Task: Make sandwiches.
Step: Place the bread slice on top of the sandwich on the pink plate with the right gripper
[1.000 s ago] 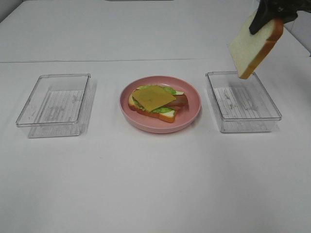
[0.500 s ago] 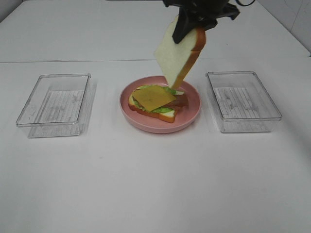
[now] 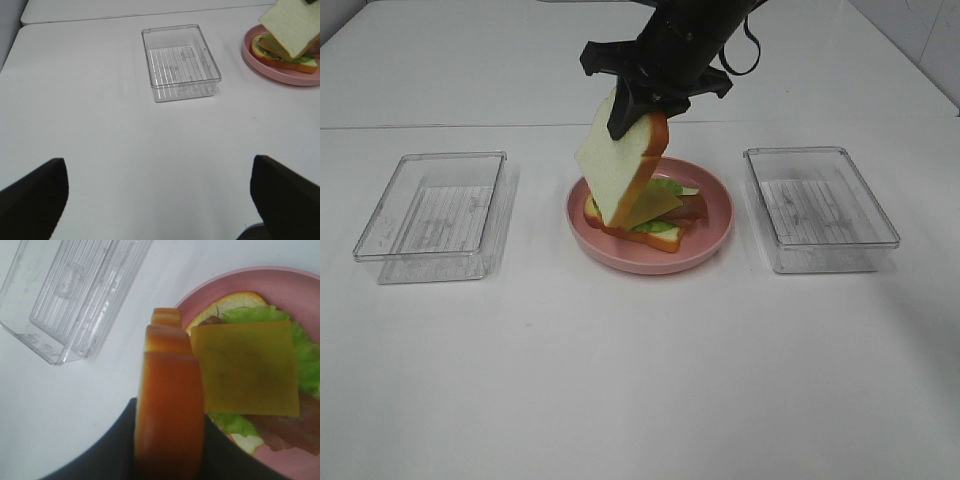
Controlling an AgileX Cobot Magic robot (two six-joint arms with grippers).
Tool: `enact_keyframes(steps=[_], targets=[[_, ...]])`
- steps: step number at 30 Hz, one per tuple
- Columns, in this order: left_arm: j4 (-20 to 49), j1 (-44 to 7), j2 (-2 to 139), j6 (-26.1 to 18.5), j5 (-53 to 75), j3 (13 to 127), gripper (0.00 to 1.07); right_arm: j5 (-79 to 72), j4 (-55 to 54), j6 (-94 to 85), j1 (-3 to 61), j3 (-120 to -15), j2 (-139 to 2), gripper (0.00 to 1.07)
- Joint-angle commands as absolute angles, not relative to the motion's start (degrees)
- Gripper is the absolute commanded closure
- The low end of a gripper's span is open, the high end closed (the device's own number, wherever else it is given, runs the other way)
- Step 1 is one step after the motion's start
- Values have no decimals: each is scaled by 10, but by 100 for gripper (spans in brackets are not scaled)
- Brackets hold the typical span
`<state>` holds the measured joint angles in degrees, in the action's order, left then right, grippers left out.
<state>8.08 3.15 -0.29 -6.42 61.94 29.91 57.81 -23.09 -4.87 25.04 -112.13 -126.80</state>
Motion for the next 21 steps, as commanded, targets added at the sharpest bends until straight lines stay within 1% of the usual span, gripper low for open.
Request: enact_keyframes(steps=[1,8,12,16,17,18,19,20,21], targets=[[85,32,-10,-64,617,298,16,561,-234,-54,252,-1122,-1283,107],[85,32,-10,-64,617,298,16,542,-230,-54,252,-1122,-1308,107],[85,32,-10,-64,617,298,16,536,-201,-54,252,-1122,-1317,107],[85,32,-10,-64,617,298,16,535,-197,-54,252,-1122,-1319,107],[85,32,-10,-64,617,298,16,533,-194,-54,252,-1122,-1319,103],[85,32,-10,-64,617,298,16,529,-190,-54,252,-1122,-1319,91],[85,32,-10,-64,617,298,16,529,-190,-54,252,-1122,-1319,91],[85,32,-10,-64,617,298,16,527,-182,-54,252,-1122,-1319,81],[85,32,-10,-64,617,298,16,521,-162,-54,252,-1122,-1319,60]])
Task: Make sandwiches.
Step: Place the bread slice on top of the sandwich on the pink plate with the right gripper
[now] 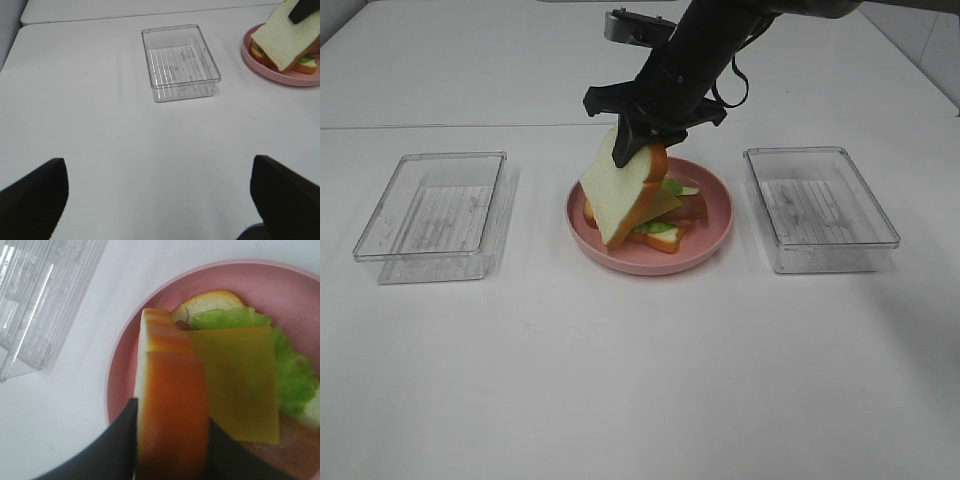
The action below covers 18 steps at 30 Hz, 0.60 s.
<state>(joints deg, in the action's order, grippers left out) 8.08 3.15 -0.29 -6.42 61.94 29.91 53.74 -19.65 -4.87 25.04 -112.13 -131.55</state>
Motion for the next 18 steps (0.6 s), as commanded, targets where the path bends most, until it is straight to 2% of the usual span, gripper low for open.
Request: enact_keyframes(steps=[1,2,3,4,5,8,10,18], targets=[[85,32,-10,-64,617,298,16,521,-162,-54,252,-1122,-1319,60],[85,32,-10,-64,617,298,16,519,-151,-54,252,-1122,-1319,47],[85,32,-10,-64,617,298,16,519,-151,-54,252,-1122,-1319,47],[85,32,-10,-64,617,298,16,511,-124,-54,252,-1122,-1319,28],[85,32,-10,-64,617,298,16,506,-93,-54,252,-1122,-1319,15],[85,32,-10,-64,617,298,16,506,-77,-54,252,-1122,-1319,12],[85,32,-10,-64,617,298,16,508,-30,-42,252,-1123,-1319,12],[85,32,-10,-64,617,298,16,532,0,-37,252,-1123,-1291,12]])
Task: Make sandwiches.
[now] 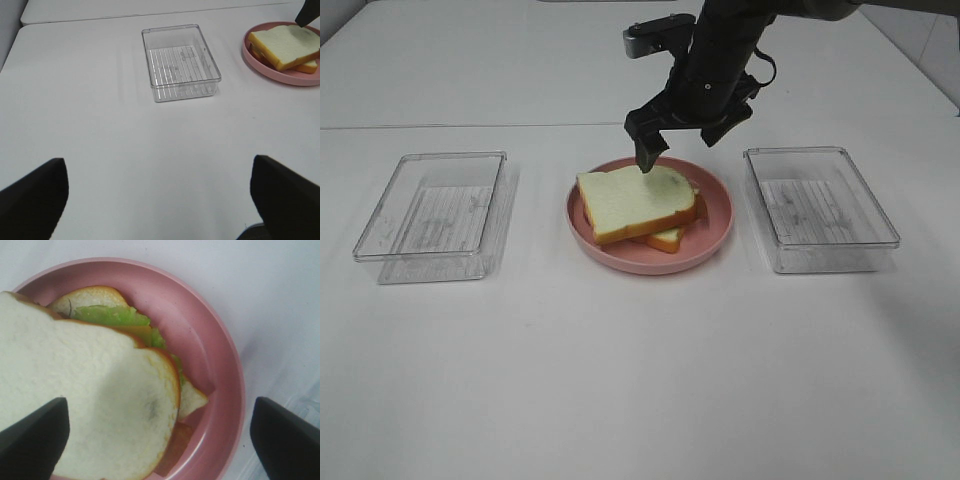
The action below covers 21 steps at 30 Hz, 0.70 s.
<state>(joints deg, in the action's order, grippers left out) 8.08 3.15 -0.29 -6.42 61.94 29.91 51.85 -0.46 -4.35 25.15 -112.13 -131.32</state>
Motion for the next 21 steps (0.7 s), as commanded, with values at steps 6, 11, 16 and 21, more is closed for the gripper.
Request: enact_keyframes(steps=[6,11,16,21], targets=[[85,32,-10,-64,617,298,16,574,15,-32,252,-1123,-1243,12],[85,32,-10,-64,617,298,16,620,45,-22,252,-1123,-1201,12],[85,32,-10,-64,617,298,16,667,57,-17,251,-1122,-1173,12],[85,32,-10,-64,617,298,16,744,62,-7,251,-1122,-1153,12]])
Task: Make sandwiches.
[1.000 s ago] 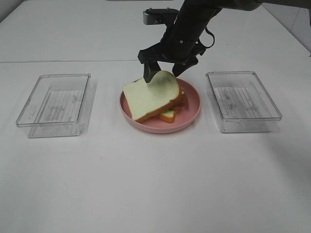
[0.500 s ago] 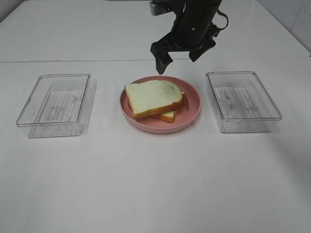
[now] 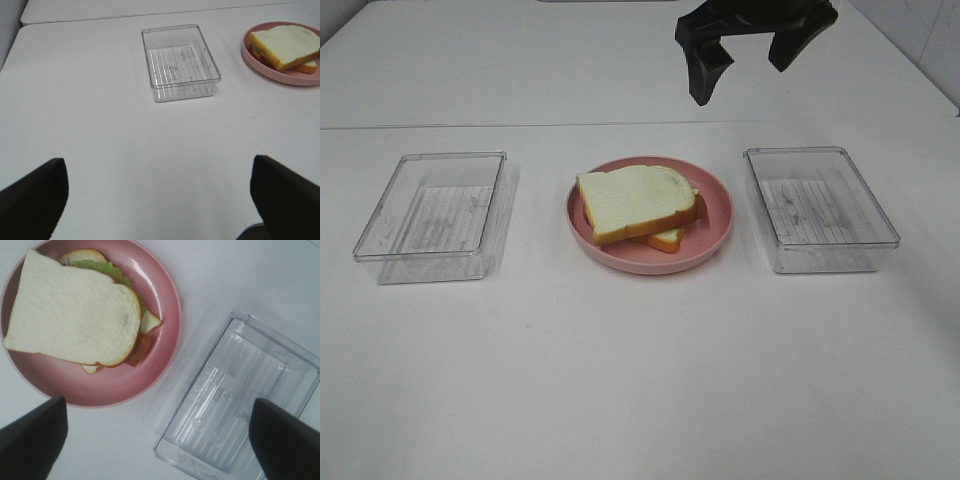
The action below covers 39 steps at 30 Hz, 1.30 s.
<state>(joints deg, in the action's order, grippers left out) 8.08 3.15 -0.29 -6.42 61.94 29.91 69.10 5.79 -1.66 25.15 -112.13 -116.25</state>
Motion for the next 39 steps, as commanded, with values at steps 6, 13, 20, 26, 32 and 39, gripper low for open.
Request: enact_keyframes(steps=[6,13,20,26,32,39], targets=[[85,32,-10,-64,617,298,16,763,63,0,251,-1077,-1118,12],[85,32,-10,-64,617,298,16,763,65,10,251,-972,-1046,12],[85,32,-10,-64,617,298,16,763,65,27,252,-802,-921,12],[85,32,-10,-64,617,298,16,760,63,34,252,-685,-826,12],[85,32,-10,-64,617,298,16,761,62,52,252,-558,-701,12],[85,32,-10,-64,617,298,16,759,65,58,252,-428,-517,12]])
